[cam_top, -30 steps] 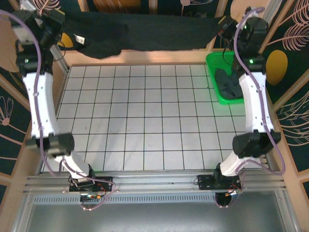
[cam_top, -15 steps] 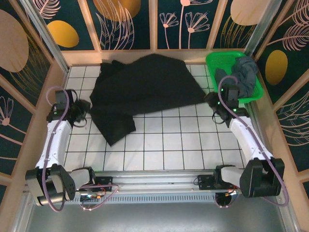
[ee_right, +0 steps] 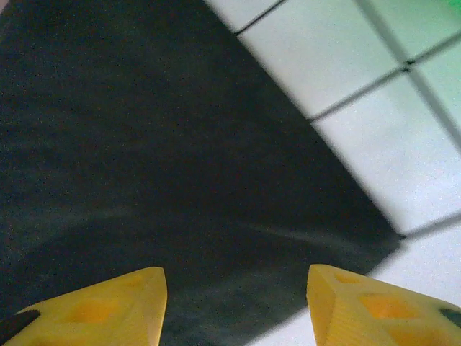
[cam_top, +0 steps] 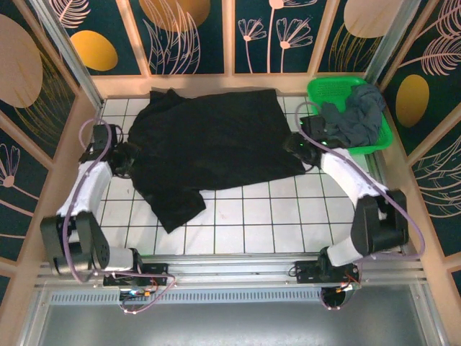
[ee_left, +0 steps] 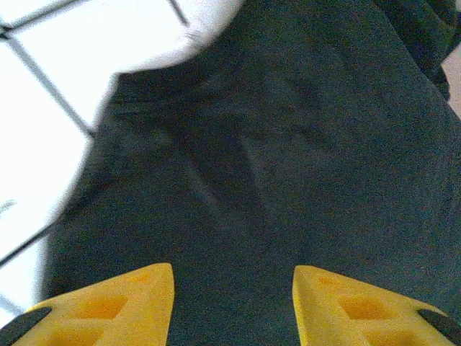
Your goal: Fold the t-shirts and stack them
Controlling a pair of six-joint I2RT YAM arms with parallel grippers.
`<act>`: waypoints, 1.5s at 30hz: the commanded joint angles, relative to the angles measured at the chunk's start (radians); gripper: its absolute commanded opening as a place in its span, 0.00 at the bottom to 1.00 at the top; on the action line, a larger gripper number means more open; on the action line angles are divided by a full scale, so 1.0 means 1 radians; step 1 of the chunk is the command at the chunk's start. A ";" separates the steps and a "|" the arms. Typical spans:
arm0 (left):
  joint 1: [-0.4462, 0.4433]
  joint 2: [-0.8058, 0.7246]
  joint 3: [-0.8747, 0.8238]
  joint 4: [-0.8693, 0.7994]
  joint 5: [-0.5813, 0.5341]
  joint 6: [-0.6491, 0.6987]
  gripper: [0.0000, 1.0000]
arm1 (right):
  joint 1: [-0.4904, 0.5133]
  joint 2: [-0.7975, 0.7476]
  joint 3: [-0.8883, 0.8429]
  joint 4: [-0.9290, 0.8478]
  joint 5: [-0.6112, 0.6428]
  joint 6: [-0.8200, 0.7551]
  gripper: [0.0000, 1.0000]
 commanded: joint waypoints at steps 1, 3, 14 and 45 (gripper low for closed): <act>-0.027 0.142 0.072 0.142 0.098 -0.011 0.43 | 0.030 0.168 0.077 0.072 -0.064 -0.070 0.44; -0.034 0.232 0.112 0.154 0.109 -0.014 0.40 | 0.023 0.268 0.129 0.083 -0.081 -0.075 0.41; -0.072 0.411 -0.003 0.154 0.110 0.094 0.37 | -0.063 0.478 0.180 -0.175 0.028 -0.005 0.42; -0.177 -0.027 -0.204 -0.317 -0.136 0.187 0.56 | -0.010 -0.065 -0.110 -0.379 0.024 0.070 0.53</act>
